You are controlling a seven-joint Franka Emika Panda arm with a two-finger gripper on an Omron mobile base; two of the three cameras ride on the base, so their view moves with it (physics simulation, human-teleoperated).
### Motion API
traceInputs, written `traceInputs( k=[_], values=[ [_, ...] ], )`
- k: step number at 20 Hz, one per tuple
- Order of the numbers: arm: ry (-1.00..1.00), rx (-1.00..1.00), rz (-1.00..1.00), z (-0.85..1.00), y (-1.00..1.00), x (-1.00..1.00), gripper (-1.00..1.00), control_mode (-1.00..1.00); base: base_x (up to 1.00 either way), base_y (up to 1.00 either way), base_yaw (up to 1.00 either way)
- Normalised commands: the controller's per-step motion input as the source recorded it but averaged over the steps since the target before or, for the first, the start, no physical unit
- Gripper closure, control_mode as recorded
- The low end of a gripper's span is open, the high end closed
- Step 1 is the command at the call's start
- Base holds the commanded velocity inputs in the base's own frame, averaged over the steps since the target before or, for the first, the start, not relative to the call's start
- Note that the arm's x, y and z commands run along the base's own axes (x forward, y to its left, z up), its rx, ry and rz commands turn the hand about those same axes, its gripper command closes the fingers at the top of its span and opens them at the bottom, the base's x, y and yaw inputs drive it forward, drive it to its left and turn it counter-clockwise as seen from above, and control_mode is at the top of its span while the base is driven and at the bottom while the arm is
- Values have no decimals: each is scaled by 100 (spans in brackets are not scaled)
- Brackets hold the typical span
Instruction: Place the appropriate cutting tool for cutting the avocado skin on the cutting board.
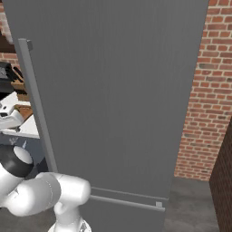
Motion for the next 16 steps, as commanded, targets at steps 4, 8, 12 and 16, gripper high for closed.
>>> traceInputs(
  k=[4, 8, 12, 16],
  values=[
    [0, 0, 0, -19, 1, 0, -100, -100, 0, 0, 0],
    [0, 0, 0, -11, 0, 0, -100, -100, 0, 0, 0],
    [0, 0, 0, -10, 0, -3, -100, -100, 0, 0, 0],
    [0, 0, 0, -9, 5, -10, -100, -100, 0, 0, 0]
  ],
)
